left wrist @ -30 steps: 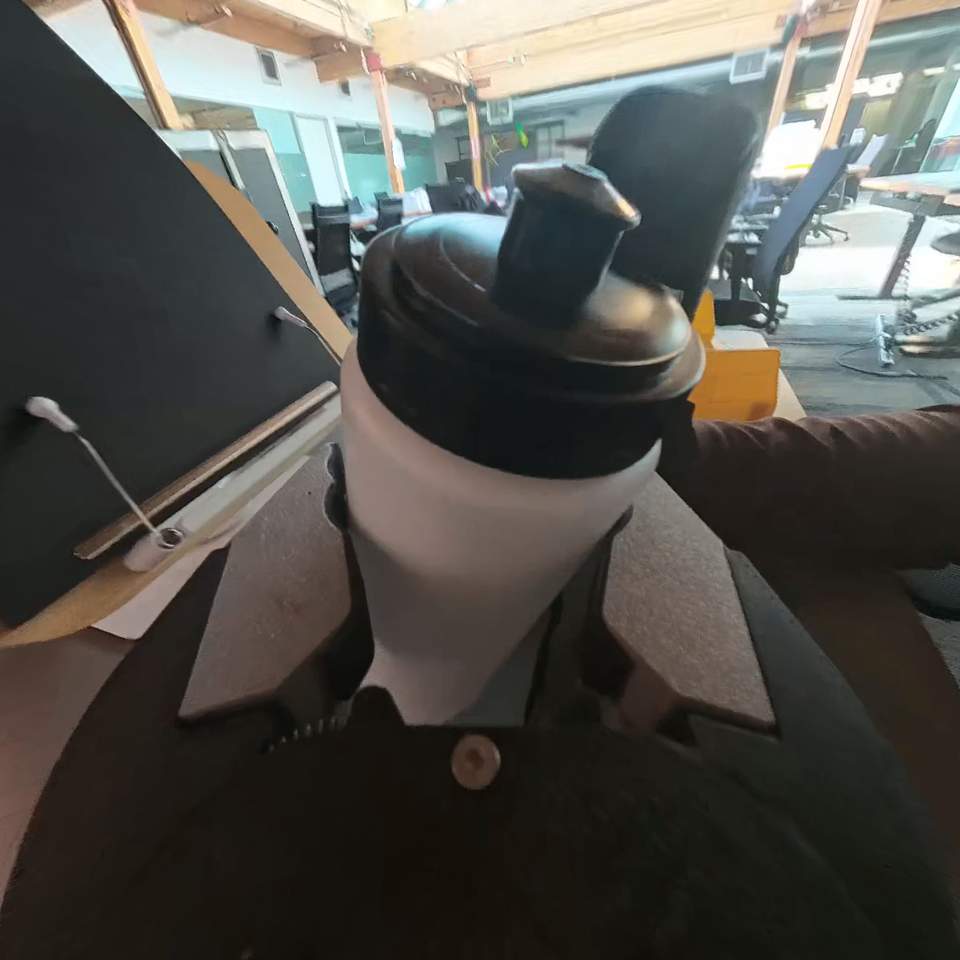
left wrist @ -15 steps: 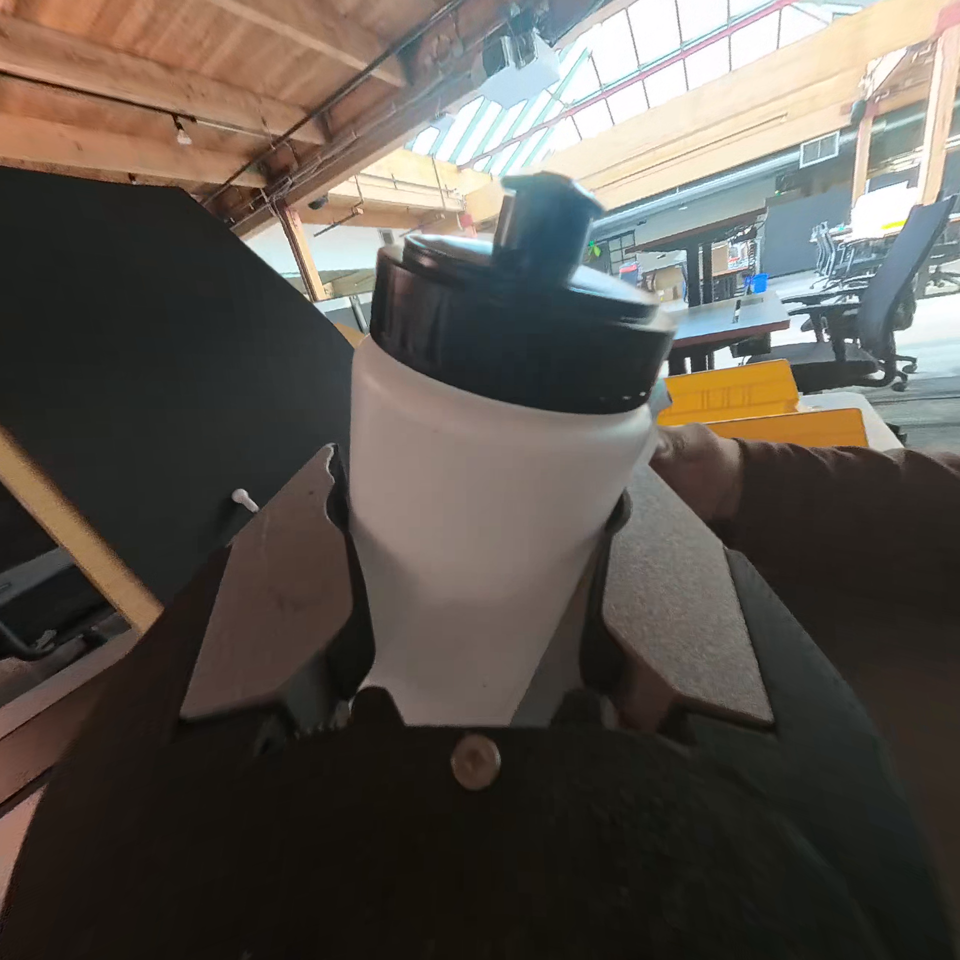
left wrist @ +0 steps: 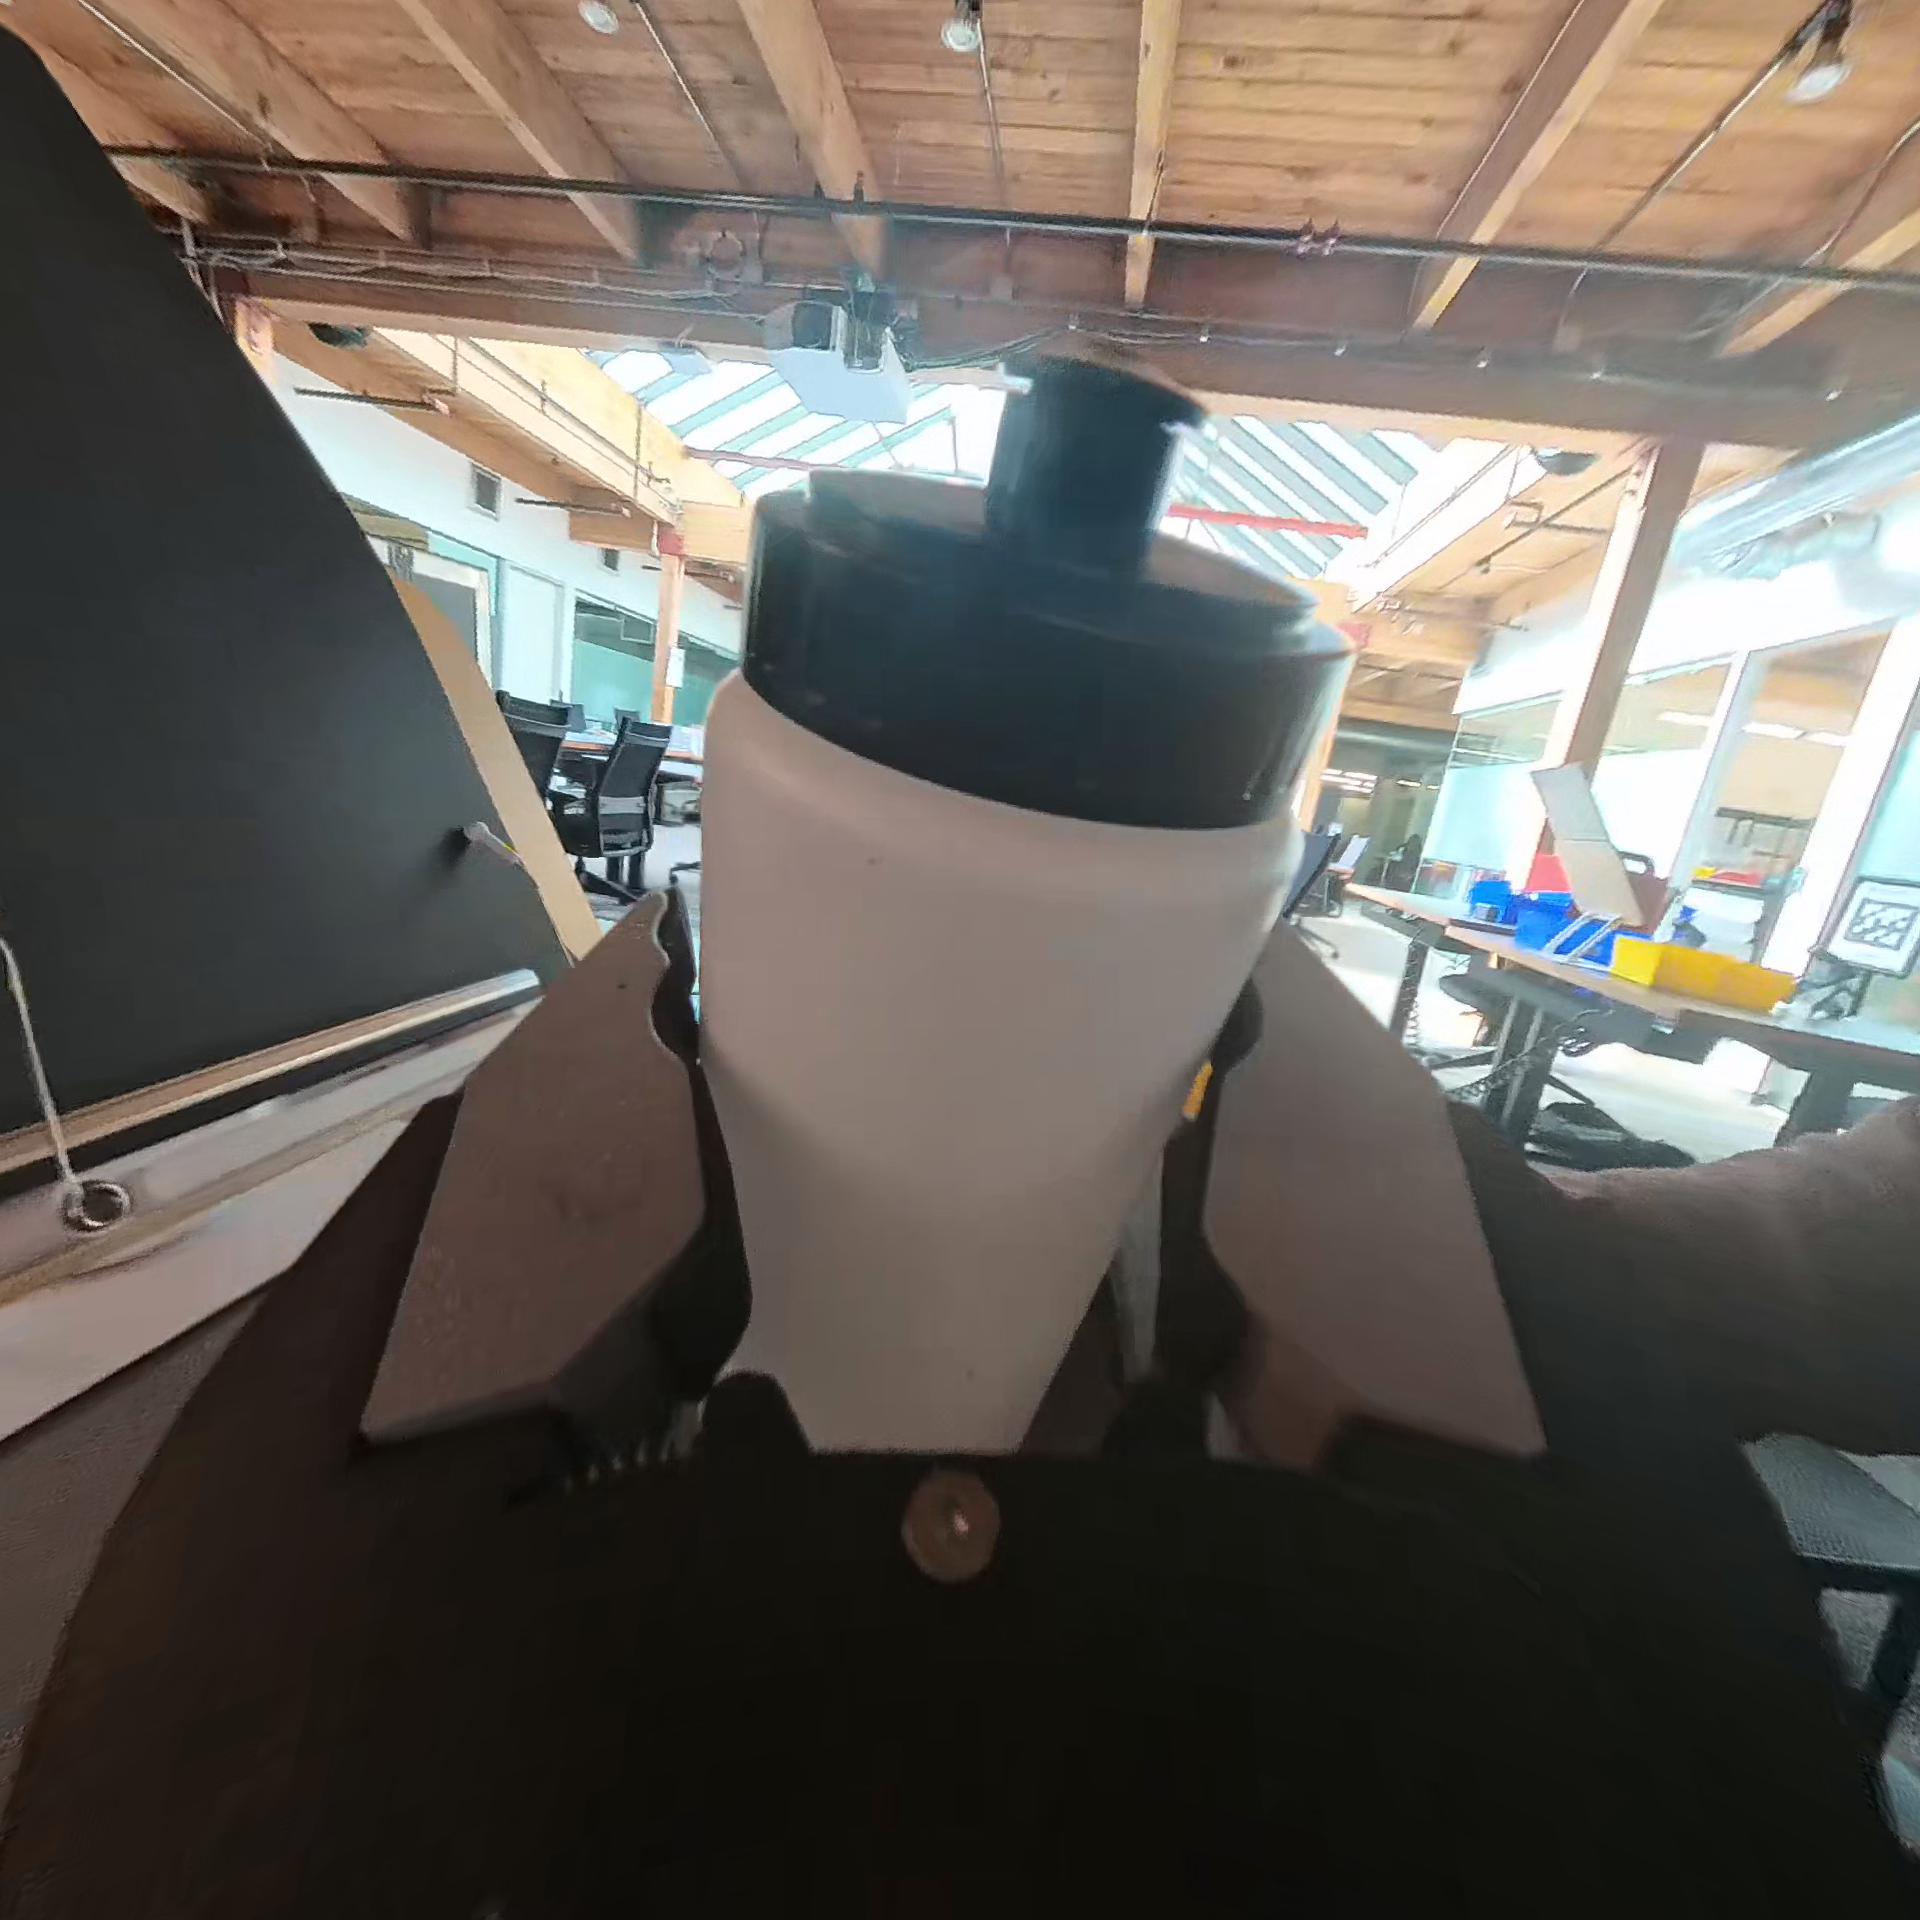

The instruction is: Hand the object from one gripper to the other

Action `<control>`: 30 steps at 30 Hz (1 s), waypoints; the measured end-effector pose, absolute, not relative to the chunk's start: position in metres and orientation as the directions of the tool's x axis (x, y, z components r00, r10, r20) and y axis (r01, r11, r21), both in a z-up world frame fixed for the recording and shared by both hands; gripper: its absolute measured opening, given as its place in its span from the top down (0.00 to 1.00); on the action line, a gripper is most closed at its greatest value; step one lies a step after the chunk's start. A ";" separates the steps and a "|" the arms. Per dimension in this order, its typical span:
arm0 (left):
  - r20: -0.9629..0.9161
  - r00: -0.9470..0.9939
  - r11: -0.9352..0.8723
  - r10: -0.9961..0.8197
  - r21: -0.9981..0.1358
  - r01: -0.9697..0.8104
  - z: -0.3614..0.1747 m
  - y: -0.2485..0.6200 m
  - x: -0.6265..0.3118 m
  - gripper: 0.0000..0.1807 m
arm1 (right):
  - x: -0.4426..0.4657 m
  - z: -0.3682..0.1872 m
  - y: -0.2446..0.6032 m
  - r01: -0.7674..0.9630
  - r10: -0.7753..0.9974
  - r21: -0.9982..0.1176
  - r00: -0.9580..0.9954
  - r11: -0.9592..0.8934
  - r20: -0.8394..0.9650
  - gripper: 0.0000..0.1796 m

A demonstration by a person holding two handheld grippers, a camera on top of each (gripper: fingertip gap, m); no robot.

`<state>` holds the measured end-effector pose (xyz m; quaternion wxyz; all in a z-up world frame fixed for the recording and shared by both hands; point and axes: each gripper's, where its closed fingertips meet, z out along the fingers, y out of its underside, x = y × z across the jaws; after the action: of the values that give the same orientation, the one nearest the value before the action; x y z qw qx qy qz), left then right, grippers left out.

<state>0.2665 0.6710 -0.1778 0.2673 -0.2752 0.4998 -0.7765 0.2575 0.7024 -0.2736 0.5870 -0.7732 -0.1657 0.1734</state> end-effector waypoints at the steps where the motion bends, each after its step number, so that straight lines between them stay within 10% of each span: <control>1: 0.169 -0.710 -0.363 -0.684 -0.923 0.130 -0.180 0.669 0.268 0.45 | 0.252 -0.284 0.705 0.100 0.463 -0.951 0.885 -0.291 -0.048 0.34; 7: 0.210 -0.676 -0.350 -0.706 -0.934 0.077 -0.188 0.675 0.276 0.45 | 0.255 -0.296 0.715 0.250 0.420 -0.913 0.902 -0.322 0.099 0.45; 18: 0.207 -0.402 -0.232 -0.892 -0.973 0.014 -0.208 0.737 0.289 0.51 | 0.387 -0.254 0.688 0.526 -0.203 -0.708 0.717 -0.471 0.667 0.48; 24: -0.186 -0.178 0.214 -0.966 -0.965 -0.153 -0.250 0.751 0.302 0.42 | 0.381 -0.290 0.694 0.310 -0.094 -0.797 0.906 -0.518 0.413 0.48; 30: -0.622 -0.081 0.604 -0.779 -0.707 -0.368 -0.295 0.765 0.311 0.62 | 0.365 -0.308 0.683 0.081 0.002 -0.799 0.995 -0.596 0.099 0.48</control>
<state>0.3109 0.7648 -0.2954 0.5449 -0.4032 0.7106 -0.1886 0.3651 0.6833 -0.3077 0.4490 -0.8921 -0.0233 -0.0438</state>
